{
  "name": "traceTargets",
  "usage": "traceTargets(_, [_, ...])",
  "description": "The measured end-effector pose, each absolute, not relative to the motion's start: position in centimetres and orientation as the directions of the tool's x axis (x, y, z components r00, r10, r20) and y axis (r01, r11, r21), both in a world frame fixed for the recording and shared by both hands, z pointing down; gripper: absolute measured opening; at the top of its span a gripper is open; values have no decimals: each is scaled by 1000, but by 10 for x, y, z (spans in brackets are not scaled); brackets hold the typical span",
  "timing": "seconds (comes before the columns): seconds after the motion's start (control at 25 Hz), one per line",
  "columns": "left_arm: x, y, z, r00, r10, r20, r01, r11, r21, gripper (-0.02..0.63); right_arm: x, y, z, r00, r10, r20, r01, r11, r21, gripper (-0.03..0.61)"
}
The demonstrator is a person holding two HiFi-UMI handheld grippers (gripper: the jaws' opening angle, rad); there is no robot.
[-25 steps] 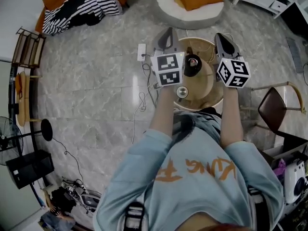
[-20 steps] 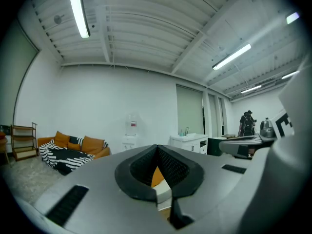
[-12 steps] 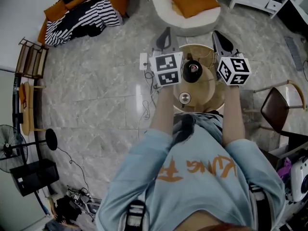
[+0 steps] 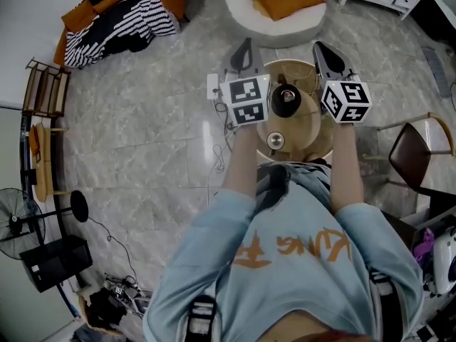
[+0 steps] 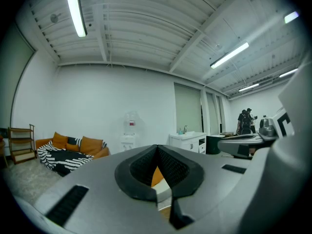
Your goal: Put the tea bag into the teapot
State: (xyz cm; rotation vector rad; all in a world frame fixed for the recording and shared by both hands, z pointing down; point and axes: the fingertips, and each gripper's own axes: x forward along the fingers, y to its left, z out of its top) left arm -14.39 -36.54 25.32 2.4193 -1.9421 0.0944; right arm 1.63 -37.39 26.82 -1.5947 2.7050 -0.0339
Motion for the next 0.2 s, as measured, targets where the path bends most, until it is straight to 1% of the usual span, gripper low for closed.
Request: traceTargets(0.2, [-144, -370, 258, 216, -973, 81, -976, -217, -6, 25, 14, -378, 271, -487, -873, 16, -873, 487, -19, 12])
